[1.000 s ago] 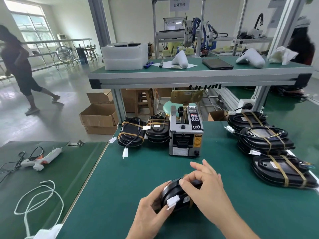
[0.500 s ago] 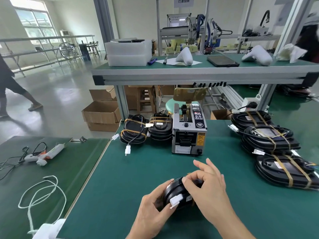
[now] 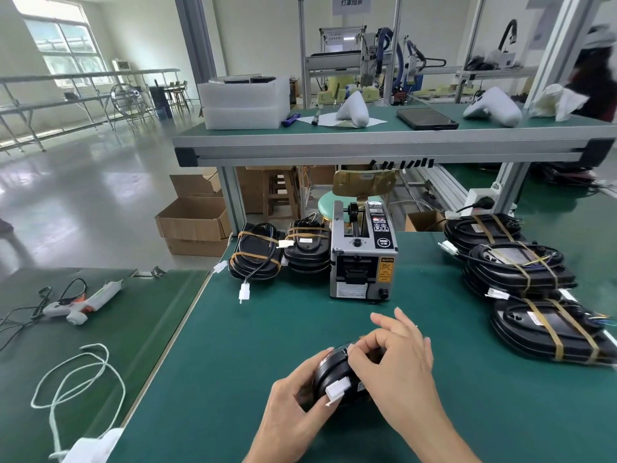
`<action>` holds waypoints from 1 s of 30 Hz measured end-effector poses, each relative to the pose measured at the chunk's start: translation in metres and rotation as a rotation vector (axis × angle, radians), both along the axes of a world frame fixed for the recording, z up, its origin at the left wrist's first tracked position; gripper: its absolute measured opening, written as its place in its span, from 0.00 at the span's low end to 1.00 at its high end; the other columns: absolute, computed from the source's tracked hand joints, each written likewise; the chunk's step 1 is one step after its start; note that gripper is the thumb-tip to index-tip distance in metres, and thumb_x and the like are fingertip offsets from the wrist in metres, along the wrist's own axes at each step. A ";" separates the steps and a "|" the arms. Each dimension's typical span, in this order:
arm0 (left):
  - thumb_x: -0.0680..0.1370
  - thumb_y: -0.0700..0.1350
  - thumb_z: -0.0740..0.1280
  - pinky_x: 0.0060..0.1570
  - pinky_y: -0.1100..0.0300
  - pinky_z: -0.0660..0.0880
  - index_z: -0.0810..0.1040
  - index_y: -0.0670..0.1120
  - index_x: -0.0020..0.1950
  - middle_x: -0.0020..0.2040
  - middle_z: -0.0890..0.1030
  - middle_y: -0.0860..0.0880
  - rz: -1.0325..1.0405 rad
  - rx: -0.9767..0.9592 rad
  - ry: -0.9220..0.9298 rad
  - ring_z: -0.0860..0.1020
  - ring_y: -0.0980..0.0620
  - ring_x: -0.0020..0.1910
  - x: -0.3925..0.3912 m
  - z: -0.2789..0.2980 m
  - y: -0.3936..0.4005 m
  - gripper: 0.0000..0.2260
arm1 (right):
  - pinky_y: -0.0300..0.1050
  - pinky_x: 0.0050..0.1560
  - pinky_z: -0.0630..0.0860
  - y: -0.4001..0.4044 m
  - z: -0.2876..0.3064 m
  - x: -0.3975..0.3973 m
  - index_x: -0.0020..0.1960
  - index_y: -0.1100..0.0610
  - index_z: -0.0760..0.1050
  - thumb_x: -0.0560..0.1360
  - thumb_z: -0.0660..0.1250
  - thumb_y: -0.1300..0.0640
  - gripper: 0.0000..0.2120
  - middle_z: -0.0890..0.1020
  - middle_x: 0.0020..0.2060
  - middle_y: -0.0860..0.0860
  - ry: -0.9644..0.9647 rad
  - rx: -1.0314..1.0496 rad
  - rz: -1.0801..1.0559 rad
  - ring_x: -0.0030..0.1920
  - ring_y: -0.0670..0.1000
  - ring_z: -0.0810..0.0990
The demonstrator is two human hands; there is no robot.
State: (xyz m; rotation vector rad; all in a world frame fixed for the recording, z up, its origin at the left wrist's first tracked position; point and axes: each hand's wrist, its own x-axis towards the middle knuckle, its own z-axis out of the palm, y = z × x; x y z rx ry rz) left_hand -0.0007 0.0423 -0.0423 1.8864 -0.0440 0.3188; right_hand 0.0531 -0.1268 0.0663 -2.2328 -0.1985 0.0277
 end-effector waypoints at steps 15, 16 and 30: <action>0.81 0.54 0.75 0.68 0.40 0.78 0.75 0.53 0.77 0.69 0.83 0.49 0.014 -0.020 0.018 0.81 0.46 0.69 0.001 0.000 -0.001 0.25 | 0.54 0.81 0.40 0.000 0.001 0.004 0.36 0.48 0.79 0.75 0.73 0.48 0.11 0.75 0.64 0.37 0.001 -0.035 -0.001 0.78 0.39 0.55; 0.81 0.54 0.75 0.68 0.40 0.78 0.75 0.52 0.77 0.69 0.83 0.49 0.016 -0.024 0.018 0.81 0.46 0.69 0.001 0.000 -0.001 0.25 | 0.54 0.81 0.40 0.000 0.001 0.004 0.36 0.48 0.78 0.75 0.73 0.48 0.11 0.75 0.63 0.37 0.001 -0.035 0.000 0.78 0.39 0.56; 0.80 0.55 0.76 0.66 0.51 0.80 0.77 0.56 0.75 0.68 0.84 0.49 0.026 -0.071 0.017 0.82 0.47 0.68 0.001 0.002 -0.003 0.25 | 0.53 0.81 0.41 -0.001 -0.007 0.006 0.35 0.47 0.77 0.74 0.75 0.48 0.12 0.75 0.61 0.36 -0.032 -0.007 -0.004 0.76 0.38 0.57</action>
